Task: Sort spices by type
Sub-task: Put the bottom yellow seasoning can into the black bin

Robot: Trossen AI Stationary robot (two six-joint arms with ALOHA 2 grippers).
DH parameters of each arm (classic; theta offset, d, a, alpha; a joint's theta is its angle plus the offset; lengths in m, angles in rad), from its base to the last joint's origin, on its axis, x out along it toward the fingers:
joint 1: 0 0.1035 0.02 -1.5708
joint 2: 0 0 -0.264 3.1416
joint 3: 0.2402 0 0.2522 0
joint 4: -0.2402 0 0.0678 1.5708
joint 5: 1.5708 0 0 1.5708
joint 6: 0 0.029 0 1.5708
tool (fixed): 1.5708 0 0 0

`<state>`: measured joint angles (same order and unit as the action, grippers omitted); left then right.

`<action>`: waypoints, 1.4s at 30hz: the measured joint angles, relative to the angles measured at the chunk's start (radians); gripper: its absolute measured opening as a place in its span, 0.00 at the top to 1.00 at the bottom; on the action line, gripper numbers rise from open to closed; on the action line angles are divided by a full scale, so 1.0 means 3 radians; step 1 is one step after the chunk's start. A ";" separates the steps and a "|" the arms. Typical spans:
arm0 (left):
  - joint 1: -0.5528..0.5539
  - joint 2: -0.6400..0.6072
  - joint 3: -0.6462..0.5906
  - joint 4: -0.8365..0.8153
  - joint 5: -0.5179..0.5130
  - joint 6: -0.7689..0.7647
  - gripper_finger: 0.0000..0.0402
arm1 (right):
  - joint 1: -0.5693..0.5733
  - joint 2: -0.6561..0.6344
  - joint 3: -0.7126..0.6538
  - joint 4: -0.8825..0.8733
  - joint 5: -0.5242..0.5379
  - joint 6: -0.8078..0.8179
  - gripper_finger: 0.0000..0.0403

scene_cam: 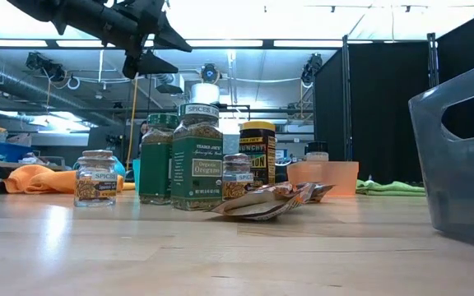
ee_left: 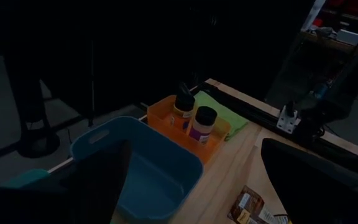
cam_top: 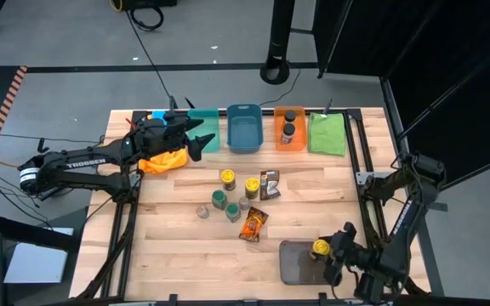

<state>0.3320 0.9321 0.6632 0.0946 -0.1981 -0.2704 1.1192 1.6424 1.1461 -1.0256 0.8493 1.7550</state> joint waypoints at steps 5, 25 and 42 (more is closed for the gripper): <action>-0.0001 0.0000 0.0001 0.0069 -0.0002 0.0000 0.08 | 0.0062 0.0108 -0.0001 -0.0096 0.0021 0.0235 0.41; -0.0001 0.0000 0.0001 0.0064 -0.0007 -0.0012 0.08 | 0.0109 0.0360 -0.0003 -0.0405 -0.0024 0.0746 0.41; -0.0001 0.0000 0.0000 0.0064 -0.0022 -0.0012 0.08 | 0.0109 0.0360 -0.0004 -0.0375 -0.0051 0.0715 0.33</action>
<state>0.3317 0.9321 0.6633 0.1139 -0.2047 -0.2741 1.1519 1.7504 1.1450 -1.1381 0.8341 1.9696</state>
